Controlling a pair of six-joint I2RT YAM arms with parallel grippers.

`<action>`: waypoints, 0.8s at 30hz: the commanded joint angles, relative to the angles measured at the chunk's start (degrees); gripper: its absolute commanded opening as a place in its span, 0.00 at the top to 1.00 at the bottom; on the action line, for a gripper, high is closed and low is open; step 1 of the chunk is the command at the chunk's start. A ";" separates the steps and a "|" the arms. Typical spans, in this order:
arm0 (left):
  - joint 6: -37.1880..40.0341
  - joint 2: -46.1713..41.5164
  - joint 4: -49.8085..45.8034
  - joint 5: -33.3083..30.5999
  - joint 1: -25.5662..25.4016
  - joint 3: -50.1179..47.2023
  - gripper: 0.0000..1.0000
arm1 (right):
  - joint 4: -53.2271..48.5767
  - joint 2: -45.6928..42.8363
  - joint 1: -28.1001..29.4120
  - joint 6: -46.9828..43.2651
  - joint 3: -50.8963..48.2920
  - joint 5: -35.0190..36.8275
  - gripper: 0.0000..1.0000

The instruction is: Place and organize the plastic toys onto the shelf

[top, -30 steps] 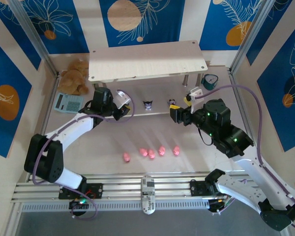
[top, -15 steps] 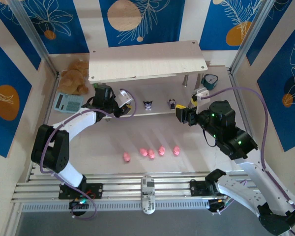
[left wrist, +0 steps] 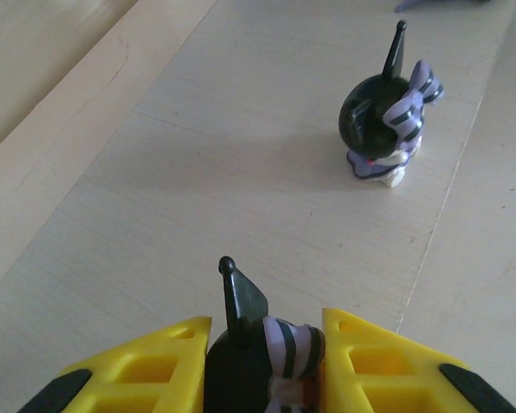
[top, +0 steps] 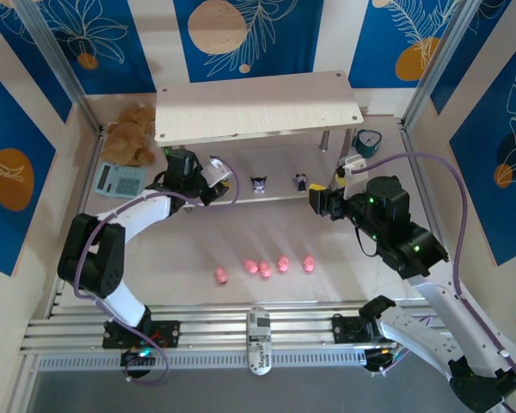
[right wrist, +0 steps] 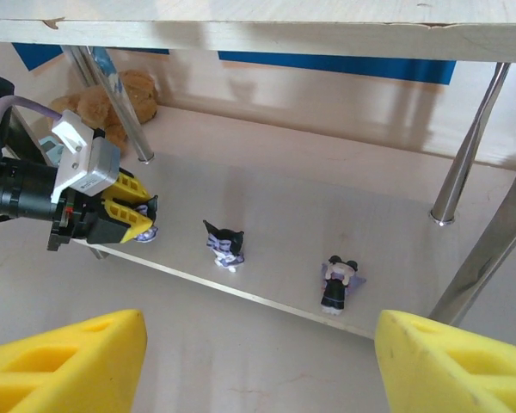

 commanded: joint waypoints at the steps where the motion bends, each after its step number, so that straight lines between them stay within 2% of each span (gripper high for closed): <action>1: 0.57 0.86 3.53 -1.61 0.63 -1.25 0.70 | 0.92 -0.38 -0.28 1.00 -0.90 -1.37 0.29; 17: 0.93 1.85 6.78 -4.43 0.54 -3.88 0.71 | 0.82 -0.92 -0.90 1.22 -1.97 -1.85 0.29; 24: 0.31 1.75 6.90 -4.75 0.35 -4.71 0.68 | 0.68 -1.17 -0.98 1.43 -2.41 -2.16 0.29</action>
